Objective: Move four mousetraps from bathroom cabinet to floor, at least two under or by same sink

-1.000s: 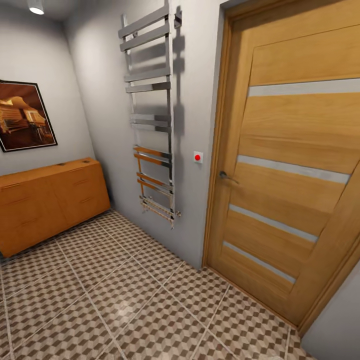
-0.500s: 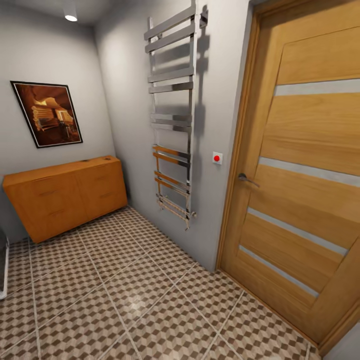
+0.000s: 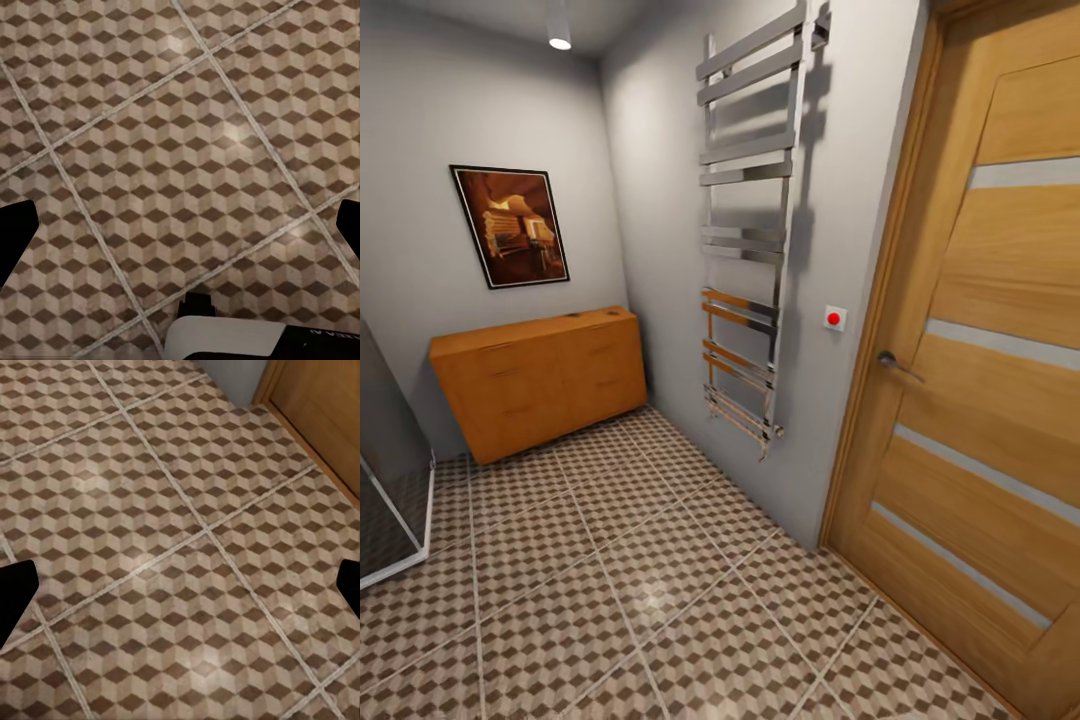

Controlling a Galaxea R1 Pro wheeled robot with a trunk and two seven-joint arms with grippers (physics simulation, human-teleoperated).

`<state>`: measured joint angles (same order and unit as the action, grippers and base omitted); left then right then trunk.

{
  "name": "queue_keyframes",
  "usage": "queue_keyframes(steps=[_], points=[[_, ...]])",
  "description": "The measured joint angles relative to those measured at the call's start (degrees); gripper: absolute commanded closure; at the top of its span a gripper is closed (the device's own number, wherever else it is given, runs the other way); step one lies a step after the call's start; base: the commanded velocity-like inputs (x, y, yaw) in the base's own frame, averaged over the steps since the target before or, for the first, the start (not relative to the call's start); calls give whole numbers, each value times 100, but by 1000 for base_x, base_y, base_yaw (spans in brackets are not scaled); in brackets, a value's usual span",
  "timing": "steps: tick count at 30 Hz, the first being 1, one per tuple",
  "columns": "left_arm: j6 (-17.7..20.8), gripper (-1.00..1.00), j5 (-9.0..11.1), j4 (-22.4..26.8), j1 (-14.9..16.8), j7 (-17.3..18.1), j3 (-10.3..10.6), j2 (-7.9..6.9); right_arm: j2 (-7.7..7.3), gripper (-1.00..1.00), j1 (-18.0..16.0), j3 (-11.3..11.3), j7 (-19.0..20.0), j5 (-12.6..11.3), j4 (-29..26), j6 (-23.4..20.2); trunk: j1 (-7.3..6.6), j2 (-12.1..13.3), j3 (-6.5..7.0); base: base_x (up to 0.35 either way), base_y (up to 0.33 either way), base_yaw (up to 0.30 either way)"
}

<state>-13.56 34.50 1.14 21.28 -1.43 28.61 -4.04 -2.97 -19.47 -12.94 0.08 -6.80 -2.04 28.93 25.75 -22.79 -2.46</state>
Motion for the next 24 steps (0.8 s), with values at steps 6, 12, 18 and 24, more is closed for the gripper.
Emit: queue_keyframes(steps=[6, 12, 18, 24], points=[[1, -100, 0, 0, -3, 0, 0, 0, 0, -100, 0, 0, 0, 0, 0, -1, 0, 0, -12, 0, 0, 214], [2, -100, 0, -1, 0, 0, 0, 0, 0, -100, 0, 0, 0, 0, -1, -2, 0, 0, -32, 0, 0, 161], [3, -100, 0, -1, 0, 0, 0, 0, 0, -100, 0, 0, 0, 0, -1, 2, 0, 0, -52, 0, 0, 154], [4, -100, 0, 0, -1, 0, 0, 0, 0, -100, 0, 0, 0, 0, 0, 6, 0, 0, -73, 0, 0, 209]])
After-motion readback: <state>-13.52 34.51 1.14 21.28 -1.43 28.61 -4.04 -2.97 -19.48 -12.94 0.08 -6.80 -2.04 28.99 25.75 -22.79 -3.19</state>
